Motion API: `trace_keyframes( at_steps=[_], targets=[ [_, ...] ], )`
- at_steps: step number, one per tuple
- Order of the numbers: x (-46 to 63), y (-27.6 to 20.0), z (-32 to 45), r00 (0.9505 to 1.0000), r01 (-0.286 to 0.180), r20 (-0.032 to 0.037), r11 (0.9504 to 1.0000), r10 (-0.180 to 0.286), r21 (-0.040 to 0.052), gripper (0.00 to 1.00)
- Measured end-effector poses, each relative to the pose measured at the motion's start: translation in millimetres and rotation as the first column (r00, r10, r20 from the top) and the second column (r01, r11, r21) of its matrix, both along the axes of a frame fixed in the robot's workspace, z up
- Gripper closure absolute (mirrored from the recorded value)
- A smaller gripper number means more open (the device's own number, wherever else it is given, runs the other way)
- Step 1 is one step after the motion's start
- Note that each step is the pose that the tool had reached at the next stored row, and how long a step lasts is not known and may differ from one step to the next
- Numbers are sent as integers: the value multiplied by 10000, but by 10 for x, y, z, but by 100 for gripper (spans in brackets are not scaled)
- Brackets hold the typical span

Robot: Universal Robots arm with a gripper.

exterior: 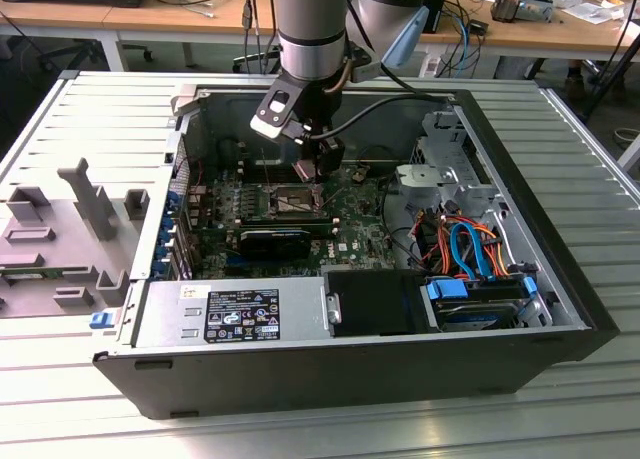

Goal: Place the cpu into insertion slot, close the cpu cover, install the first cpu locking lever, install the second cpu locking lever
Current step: 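Place the cpu into insertion slot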

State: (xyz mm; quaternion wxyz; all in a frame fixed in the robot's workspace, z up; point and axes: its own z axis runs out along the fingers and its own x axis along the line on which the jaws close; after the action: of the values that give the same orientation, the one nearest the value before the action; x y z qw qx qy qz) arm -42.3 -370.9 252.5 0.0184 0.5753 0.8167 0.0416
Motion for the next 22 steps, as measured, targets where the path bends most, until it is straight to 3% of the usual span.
trace_keyframes(
  at_steps=[22],
  targets=[
    [0, 0, -4, 9993, 369, 0, 9993, -369, 0, 45]
  ],
)
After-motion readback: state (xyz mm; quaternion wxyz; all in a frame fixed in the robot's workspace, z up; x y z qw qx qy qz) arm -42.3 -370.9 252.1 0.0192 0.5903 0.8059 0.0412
